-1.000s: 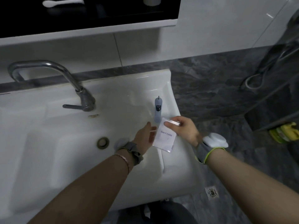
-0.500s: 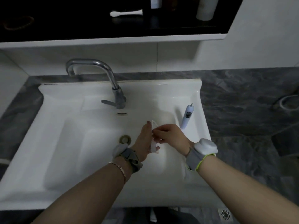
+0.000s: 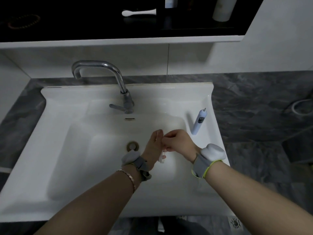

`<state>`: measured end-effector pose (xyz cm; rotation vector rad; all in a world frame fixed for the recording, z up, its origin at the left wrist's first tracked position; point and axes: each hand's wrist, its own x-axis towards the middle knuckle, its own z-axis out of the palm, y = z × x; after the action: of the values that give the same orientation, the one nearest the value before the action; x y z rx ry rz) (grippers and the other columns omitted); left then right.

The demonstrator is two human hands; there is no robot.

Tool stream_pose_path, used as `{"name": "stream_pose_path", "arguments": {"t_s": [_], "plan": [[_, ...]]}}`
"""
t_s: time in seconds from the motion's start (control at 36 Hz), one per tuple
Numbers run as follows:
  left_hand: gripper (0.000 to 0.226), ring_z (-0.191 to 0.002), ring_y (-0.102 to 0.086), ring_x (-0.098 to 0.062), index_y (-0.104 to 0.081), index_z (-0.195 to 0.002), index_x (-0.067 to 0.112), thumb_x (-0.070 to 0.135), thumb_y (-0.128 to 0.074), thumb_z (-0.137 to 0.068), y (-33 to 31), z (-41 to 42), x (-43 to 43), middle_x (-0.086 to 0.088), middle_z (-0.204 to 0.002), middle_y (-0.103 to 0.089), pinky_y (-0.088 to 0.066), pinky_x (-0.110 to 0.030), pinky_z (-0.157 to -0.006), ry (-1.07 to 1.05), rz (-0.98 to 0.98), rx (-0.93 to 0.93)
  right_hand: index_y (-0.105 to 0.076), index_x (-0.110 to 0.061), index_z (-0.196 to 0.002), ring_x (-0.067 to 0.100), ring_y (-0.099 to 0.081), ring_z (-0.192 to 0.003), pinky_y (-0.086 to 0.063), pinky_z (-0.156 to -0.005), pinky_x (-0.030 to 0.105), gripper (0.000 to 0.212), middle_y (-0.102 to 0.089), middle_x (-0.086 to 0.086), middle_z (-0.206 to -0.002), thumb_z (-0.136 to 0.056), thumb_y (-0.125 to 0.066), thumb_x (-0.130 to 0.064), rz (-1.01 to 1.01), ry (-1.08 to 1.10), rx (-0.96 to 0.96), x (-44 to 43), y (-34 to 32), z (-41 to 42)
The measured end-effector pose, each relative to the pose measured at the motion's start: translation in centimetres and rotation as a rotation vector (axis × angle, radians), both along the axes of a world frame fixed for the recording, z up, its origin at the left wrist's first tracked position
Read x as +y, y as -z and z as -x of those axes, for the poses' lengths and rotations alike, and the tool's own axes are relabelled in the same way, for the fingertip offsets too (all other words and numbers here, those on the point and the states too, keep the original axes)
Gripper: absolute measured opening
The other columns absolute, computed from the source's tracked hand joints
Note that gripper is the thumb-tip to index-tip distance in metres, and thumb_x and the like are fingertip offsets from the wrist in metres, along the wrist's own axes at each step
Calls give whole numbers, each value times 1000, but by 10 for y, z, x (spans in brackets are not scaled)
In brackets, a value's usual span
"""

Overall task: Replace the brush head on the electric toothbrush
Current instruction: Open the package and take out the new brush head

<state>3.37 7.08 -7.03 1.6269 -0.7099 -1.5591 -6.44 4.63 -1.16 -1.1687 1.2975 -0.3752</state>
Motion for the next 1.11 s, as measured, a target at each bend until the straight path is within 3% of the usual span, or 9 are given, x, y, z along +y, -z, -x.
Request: {"name": "stream_pose_path", "arguments": {"t_s": [0.19,0.25,0.33,0.44,0.61,0.78,0.92,1.06,1.11], "plan": [[44,-70,-54,-11,-42,-124,25,53,-28,-94,6,-1,3,1,-94,-50,-49,-26,-58,125,-77,136,-56,-5,-60,11,-51,-40,-45,-50,24,21,-55,10,-55,-80,-54,2,-79,102,-20,2,5,3],[66,-67,-56,-18,-35,-135,23,65,-30,-84,13,-3,-1,-4,-94,-51,-47,-29,-56,54,-145,247,-54,-4,-60,9,-51,-33,-46,-47,24,23,-52,11,-55,-81,-51,4,-102,143,-63,2,7,6],[62,-78,-56,-21,-27,-141,23,59,-26,-91,10,-3,-4,-5,-103,-47,-45,-33,-63,-165,-187,279,-49,-5,-59,2,-51,-27,-45,-39,16,26,-50,12,-57,-83,-49,5,-117,241,-97,2,9,7],[44,-74,-55,-19,-32,-132,26,51,-24,-96,13,-4,-2,-10,-114,-42,-44,-33,-68,-488,-62,192,-33,-12,-97,4,-47,-23,-35,-34,14,25,-50,14,-65,-83,-47,2,-93,426,-77,4,13,4],[49,-101,-55,-25,-26,-139,23,47,-24,-97,-3,-24,-13,-14,-146,-37,-42,-36,-86,-737,124,106,-44,-17,-86,6,-51,-22,-33,-36,7,7,-56,1,-63,-91,-45,-23,-372,-99,280,3,0,15],[65,-93,-58,-28,-32,-143,14,54,-15,-95,-24,-24,-17,-13,-117,-56,-44,-42,-89,-387,53,400,-46,-13,-62,2,-44,-24,-33,-34,10,30,-50,4,-57,-91,-44,-12,-44,-31,175,-8,2,18],[67,-128,-48,-35,-38,-142,12,55,-17,-95,-34,-8,-11,-20,-144,-45,-40,-39,-96,-217,-51,416,-45,-12,-55,7,-38,-35,-38,-40,14,39,-38,5,-51,-93,-47,-4,-72,35,8,-7,2,13],[63,-97,-62,-32,-48,-131,11,55,-24,-94,-37,-8,-4,-11,-121,-58,-55,-31,-70,-135,-81,391,-45,-11,-45,2,-40,-21,-45,-35,14,45,-40,-8,-23,-89,-55,-3,-43,86,63,-7,15,22],[53,-94,-62,-29,-50,-127,6,46,-36,-96,-34,-7,-2,-14,-116,-60,-56,-36,-77,-94,-55,227,-48,-10,-47,1,-44,-23,-52,-38,15,42,-44,-7,-24,-87,-57,-5,-26,80,87,-6,17,23]]}}
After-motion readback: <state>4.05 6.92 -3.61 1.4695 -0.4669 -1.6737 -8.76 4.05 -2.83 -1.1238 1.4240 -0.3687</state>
